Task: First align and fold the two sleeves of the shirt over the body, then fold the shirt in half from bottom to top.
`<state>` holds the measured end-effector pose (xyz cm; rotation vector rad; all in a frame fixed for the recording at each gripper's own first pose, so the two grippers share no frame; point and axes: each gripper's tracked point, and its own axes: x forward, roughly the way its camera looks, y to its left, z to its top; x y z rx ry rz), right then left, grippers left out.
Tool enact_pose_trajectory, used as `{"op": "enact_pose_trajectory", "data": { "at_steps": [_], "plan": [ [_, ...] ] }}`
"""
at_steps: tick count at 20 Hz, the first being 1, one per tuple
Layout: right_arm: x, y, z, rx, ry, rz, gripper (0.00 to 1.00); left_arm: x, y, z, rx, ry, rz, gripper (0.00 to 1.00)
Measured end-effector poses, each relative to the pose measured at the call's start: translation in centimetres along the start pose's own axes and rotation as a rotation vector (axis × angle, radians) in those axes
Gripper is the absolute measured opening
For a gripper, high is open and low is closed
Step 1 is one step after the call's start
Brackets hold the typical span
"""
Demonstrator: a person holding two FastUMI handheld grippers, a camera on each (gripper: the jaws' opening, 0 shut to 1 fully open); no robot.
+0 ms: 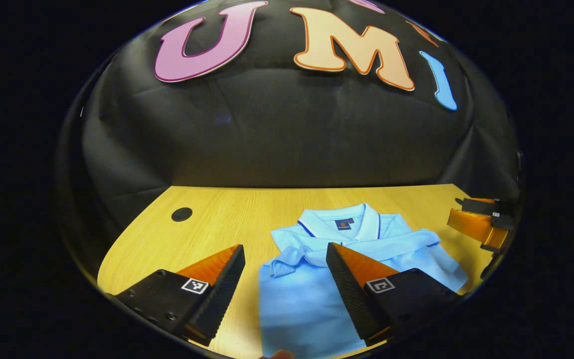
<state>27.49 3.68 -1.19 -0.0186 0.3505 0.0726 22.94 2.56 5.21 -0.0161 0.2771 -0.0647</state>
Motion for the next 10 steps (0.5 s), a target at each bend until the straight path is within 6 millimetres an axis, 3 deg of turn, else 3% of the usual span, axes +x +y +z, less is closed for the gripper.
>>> {"op": "enact_pose_trajectory", "data": {
  "at_steps": [6,10],
  "plan": [
    [-5.9,1.6,-0.6,-0.039,-0.059,0.042,1.0,-6.5,-0.9,0.0,0.017,-0.069,-0.007,0.98],
    [-10.5,3.1,-1.8,-0.077,-0.09,0.085,1.0,-10.4,-2.3,-2.0,0.009,-0.075,-0.035,0.98]
  ]
}}
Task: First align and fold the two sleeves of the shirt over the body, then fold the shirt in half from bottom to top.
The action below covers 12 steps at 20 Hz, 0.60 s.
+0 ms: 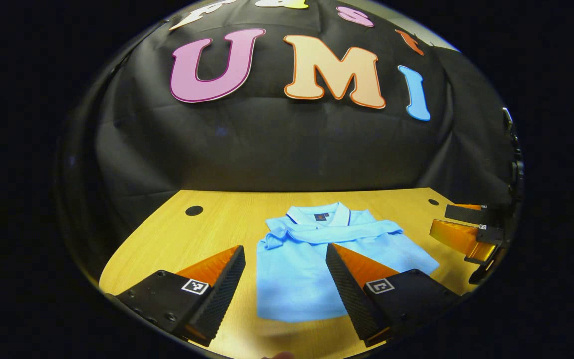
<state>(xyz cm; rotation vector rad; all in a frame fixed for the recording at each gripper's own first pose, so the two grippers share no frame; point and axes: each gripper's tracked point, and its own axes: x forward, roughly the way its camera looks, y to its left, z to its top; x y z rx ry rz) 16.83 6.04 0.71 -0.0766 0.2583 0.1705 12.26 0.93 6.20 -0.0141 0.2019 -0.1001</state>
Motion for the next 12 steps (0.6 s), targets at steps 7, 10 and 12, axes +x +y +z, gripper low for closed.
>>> {"op": "enact_pose_trajectory", "data": {
  "at_steps": [7,10,12],
  "plan": [
    [-6.8,0.8,0.4,-0.022,-0.108,-0.006,1.0,-5.3,-2.1,-1.4,0.0,-0.029,-0.022,0.98],
    [-8.6,-0.9,0.0,-0.042,-0.13,-0.085,1.0,-6.7,-2.6,-2.1,0.004,-0.039,-0.008,0.97],
    [-9.6,-1.9,-0.6,-0.055,-0.142,-0.136,1.0,-7.0,-2.5,-2.7,0.006,-0.04,0.015,0.98]
  ]
}}
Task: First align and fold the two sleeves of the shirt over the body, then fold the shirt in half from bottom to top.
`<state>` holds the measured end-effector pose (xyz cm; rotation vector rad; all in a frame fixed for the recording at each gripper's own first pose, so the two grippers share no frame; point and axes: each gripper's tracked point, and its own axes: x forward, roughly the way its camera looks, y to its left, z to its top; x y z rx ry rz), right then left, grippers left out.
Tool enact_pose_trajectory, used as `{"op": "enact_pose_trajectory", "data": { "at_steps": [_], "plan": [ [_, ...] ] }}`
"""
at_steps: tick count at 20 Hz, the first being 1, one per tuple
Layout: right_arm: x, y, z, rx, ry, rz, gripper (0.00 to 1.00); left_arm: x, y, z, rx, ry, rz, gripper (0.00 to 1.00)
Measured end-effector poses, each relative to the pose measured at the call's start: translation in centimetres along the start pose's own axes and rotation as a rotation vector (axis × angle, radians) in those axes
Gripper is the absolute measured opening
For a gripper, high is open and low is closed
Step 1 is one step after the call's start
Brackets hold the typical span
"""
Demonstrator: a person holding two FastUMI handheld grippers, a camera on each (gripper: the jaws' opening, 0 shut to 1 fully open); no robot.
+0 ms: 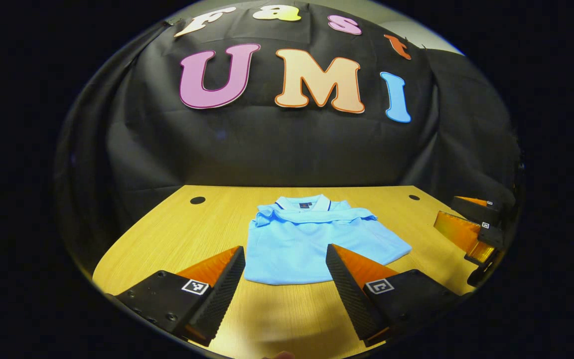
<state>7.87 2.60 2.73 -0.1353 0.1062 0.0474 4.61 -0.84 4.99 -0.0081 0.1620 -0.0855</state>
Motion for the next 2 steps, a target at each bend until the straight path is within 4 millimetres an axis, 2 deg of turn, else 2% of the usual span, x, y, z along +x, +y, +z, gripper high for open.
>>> {"op": "enact_pose_trajectory", "data": {
  "at_steps": [2],
  "plan": [
    [-0.7,0.07,-0.65,0.008,0.009,0.009,1.0,-0.2,-0.17,-0.39,0.003,-0.002,0.01,0.98]
  ]
}}
